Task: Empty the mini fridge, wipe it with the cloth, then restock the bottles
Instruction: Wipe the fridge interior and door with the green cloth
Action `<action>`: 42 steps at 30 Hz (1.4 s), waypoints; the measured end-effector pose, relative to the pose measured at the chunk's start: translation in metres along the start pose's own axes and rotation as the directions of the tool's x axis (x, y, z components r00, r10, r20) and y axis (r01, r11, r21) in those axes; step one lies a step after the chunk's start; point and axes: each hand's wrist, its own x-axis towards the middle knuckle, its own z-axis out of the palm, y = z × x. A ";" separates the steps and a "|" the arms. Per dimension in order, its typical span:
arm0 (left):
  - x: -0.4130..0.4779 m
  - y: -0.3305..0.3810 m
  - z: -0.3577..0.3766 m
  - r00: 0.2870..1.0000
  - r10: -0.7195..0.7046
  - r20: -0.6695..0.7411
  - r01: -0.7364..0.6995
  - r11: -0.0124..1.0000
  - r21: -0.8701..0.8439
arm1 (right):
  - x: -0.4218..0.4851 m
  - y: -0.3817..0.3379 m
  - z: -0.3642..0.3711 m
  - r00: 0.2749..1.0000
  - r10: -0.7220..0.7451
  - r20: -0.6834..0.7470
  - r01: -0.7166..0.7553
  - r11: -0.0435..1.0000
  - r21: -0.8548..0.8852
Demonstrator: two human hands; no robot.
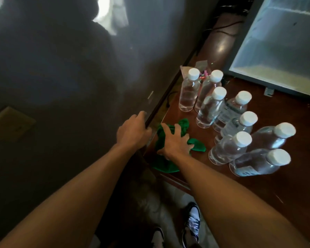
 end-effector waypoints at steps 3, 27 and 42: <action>-0.002 0.009 -0.007 1.000 -0.005 -0.011 0.005 1.000 -0.015 | -0.007 0.005 0.001 0.997 -0.054 -0.050 0.053 0.998 -0.015; -0.071 0.254 -0.198 0.761 0.578 -0.294 -0.604 0.797 0.006 | -0.200 0.075 -0.331 0.717 0.111 -0.689 0.151 0.939 0.308; 0.083 0.373 -0.062 0.801 0.536 0.267 -0.583 0.800 0.143 | -0.038 0.254 -0.344 0.767 0.375 -0.521 -0.191 0.908 0.373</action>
